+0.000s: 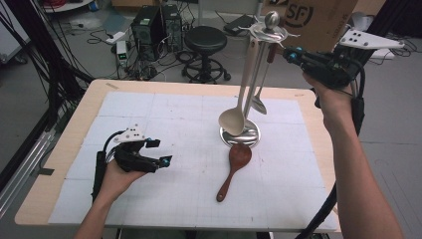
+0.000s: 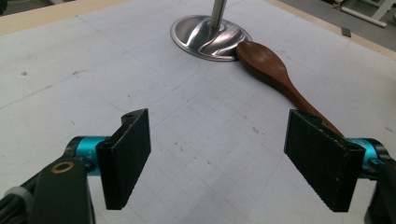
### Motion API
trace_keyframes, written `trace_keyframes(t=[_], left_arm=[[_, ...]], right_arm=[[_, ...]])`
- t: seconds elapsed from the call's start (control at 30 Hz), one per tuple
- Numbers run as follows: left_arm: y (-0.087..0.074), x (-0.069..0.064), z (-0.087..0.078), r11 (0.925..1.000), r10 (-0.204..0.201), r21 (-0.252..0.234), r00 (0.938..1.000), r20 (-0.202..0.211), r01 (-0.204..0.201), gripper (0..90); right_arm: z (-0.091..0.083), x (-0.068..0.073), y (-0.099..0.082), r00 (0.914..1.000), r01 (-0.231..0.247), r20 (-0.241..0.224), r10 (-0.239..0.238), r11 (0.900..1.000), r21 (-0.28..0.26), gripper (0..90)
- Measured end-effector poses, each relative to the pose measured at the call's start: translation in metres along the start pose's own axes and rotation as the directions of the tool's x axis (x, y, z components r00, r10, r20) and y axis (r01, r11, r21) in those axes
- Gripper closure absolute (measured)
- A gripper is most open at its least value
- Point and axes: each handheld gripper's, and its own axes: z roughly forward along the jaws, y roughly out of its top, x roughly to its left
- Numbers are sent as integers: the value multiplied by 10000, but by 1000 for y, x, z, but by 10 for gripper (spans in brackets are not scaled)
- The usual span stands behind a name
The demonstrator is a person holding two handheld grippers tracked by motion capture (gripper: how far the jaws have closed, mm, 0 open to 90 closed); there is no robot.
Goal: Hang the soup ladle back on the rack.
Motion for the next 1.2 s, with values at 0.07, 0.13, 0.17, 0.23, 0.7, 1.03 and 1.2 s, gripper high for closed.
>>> trace_keyframes(t=[0.07, 0.13, 0.17, 0.23, 0.7, 1.03, 1.2], left_arm=[[0, 0, 0, 10000, 8, 21, 10000, -9, -8, 235], [0, 1, 0, 10000, 42, 48, 10000, -9, -42, 235], [0, 1, 0, 10000, 39, 46, 10000, -12, -39, 235], [0, 0, 0, 10000, 34, 32, 10000, -17, -34, 235], [0, 1, -1, 10000, 9, 28, 10000, -22, -9, 234], [-1, 3, -2, 10000, -10, -10, 10000, -51, 10, 234], [-1, 3, -1, 10000, 31, 49, 10000, -30, -30, 234]], right_arm=[[1, 0, 0, 10000, -24, 16, 24, 10000, -4, 893], [1, 0, 0, 10000, -30, 11, 30, 10000, -20, 894], [1, 0, 0, 10000, 0, -4, 0, 10000, -15, 893], [1, 1, 0, 10000, -2, -6, 2, 10000, -7, 893], [7, 9, 4, 9996, 234, -167, -233, 9997, 37, 893], [15, 13, 6, 9992, 337, -234, -336, 9994, 78, 894], [13, 13, 6, 9992, 328, -240, -325, 9994, 103, 893]])
